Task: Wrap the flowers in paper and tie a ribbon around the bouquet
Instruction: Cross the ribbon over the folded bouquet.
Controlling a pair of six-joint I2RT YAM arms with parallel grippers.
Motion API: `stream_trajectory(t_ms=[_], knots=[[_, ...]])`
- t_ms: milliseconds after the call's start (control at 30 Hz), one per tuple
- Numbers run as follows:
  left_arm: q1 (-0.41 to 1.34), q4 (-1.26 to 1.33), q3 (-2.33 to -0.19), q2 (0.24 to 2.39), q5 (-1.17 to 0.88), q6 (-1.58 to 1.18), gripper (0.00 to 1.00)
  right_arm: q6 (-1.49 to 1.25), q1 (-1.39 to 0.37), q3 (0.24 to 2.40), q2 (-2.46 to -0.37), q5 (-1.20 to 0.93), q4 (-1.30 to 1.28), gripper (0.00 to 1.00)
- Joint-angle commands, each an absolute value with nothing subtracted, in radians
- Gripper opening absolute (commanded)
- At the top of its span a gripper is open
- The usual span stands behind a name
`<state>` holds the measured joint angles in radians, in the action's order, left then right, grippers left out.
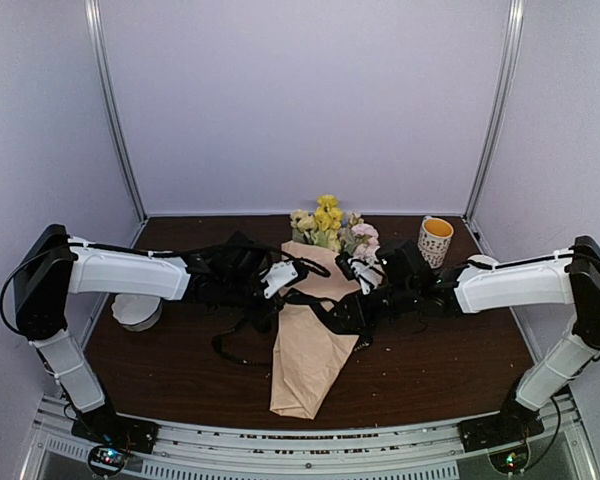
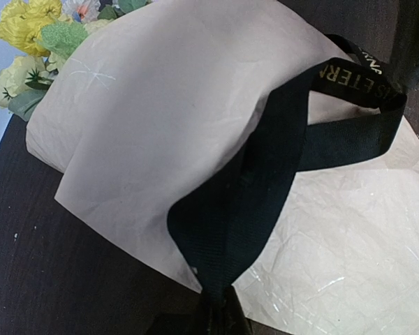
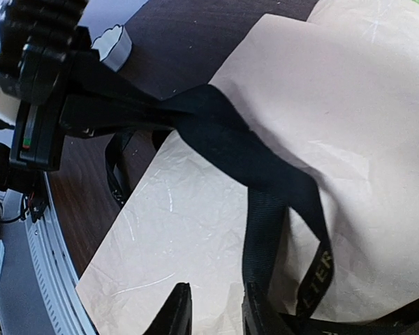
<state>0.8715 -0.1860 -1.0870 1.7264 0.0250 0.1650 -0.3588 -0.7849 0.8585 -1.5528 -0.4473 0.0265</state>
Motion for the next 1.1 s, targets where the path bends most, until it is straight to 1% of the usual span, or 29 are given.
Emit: stream_trajectory(t_ms=[0,200,533,600,633,700,767,800,867,1000,1067], knots=[[0.873,-0.158,-1.11,1.738,0.037,0.156,0.0,-0.329,-0.813,0.877,-1.585,-0.371,0.007,0.28],[0.872,-0.16,-1.112,1.738,0.032,0.154,0.0,-0.275,-0.813,0.984,-1.681,-0.324,-0.117,0.3],[0.873,-0.165,-1.113,1.738,0.033,0.163,0.0,-0.265,-0.813,0.981,-1.7,-0.308,-0.128,0.34],[0.873,-0.165,-1.113,1.739,0.032,0.164,0.0,-0.256,-0.813,0.991,-1.703,-0.299,-0.142,0.36],[0.873,-0.166,-1.113,1.739,0.031,0.163,0.0,-0.254,-0.813,1.002,-1.711,-0.291,-0.156,0.4],[0.873,-0.169,-1.113,1.74,0.032,0.164,0.0,-0.253,-0.814,1.015,-1.723,-0.292,-0.164,0.45],[0.873,-0.17,-1.112,1.74,0.032,0.164,0.0,-0.259,-0.814,1.016,-1.732,-0.302,-0.156,0.45],[0.873,-0.17,-1.111,1.74,0.033,0.163,0.0,-0.26,-0.815,1.017,-1.739,-0.302,-0.157,0.44],[0.873,-0.17,-1.112,1.74,0.035,0.164,0.0,-0.258,-0.817,1.021,-1.755,-0.303,-0.167,0.36],[0.873,-0.17,-1.111,1.738,0.036,0.165,0.0,-0.255,-0.827,1.016,-1.756,-0.342,-0.178,0.11],[0.873,-0.174,-1.11,1.739,0.035,0.169,0.0,-0.244,-0.831,1.008,-1.74,-0.401,-0.173,0.0]])
